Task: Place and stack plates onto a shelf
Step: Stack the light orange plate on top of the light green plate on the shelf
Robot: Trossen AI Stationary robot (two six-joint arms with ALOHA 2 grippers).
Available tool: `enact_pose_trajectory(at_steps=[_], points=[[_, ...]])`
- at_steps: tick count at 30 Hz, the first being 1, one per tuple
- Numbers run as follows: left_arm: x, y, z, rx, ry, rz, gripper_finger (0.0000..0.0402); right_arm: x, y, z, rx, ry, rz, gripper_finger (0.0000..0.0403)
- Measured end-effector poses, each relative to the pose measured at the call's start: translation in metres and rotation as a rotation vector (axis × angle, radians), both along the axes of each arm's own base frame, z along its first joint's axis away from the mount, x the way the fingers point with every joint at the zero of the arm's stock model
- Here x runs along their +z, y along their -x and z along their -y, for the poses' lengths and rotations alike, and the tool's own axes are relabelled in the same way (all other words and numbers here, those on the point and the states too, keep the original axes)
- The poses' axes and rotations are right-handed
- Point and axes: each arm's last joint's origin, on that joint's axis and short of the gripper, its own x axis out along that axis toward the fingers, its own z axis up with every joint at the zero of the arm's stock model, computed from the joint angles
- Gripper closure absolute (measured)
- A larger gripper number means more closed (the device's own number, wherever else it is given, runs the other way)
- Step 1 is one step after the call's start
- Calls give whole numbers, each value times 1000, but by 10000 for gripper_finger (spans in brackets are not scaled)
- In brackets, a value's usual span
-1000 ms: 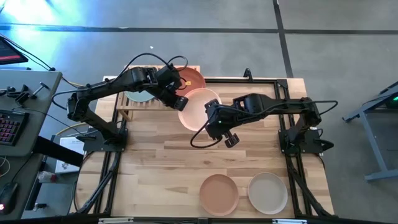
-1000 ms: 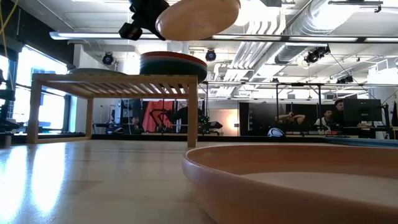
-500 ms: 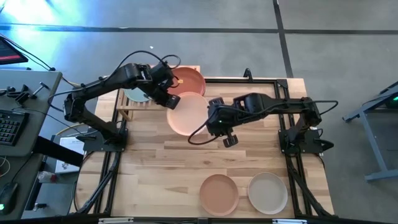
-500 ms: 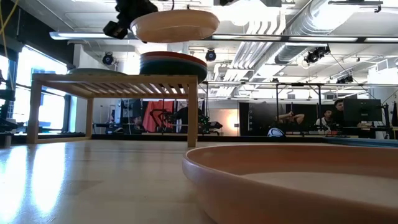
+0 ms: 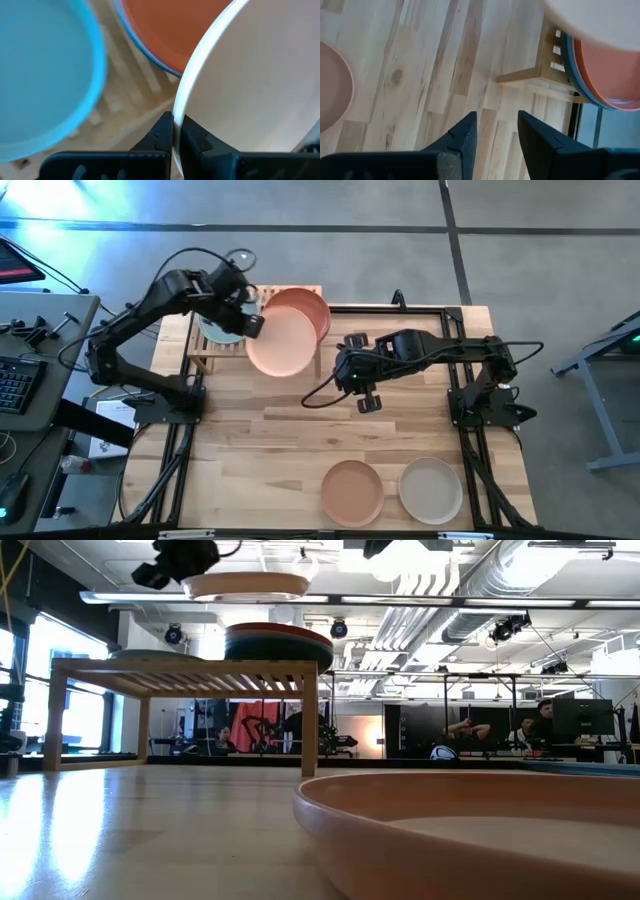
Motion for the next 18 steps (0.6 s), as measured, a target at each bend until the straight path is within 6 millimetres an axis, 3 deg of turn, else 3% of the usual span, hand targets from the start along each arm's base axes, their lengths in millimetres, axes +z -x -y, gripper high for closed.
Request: enact_pose_trajectory(at_steps=[9,18], points=[[11,31,-15,173,-70,20,399,0,1,4,-1,48,-16,284],[11,52,-30,353,-67,-10,399,-4,10,41,-33,95,-159,284]])
